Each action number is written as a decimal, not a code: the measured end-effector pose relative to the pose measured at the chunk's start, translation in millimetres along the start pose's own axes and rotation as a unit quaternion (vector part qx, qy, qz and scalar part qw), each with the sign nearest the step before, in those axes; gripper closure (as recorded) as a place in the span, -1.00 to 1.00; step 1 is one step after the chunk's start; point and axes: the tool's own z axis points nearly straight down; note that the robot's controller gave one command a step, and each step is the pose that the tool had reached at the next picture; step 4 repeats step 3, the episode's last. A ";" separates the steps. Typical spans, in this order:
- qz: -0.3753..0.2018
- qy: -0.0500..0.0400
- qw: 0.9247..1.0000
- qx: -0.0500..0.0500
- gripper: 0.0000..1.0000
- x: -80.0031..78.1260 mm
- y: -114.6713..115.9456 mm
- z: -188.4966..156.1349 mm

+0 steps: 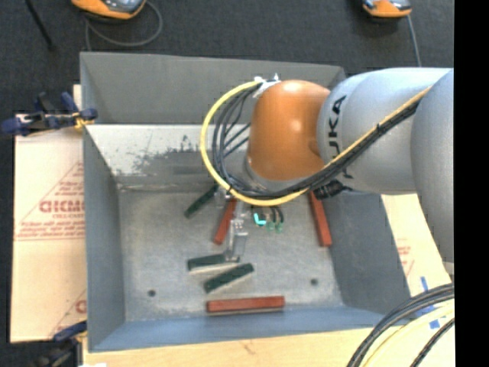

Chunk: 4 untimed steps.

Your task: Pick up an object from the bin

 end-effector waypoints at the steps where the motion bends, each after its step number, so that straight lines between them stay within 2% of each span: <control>1: -0.071 0.004 0.997 0.001 -1.00 51.0 1.3 93.6; 2: -0.069 -0.001 0.998 0.000 1.00 47.6 1.8 89.7; 3: -0.049 -0.005 0.999 -0.001 1.00 34.7 25.6 -58.0; 4: -0.049 -0.005 0.999 -0.001 1.00 34.7 25.6 -58.0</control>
Offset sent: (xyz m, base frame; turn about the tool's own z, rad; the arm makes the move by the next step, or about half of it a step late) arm -0.0492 0.0031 -0.0910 -0.1448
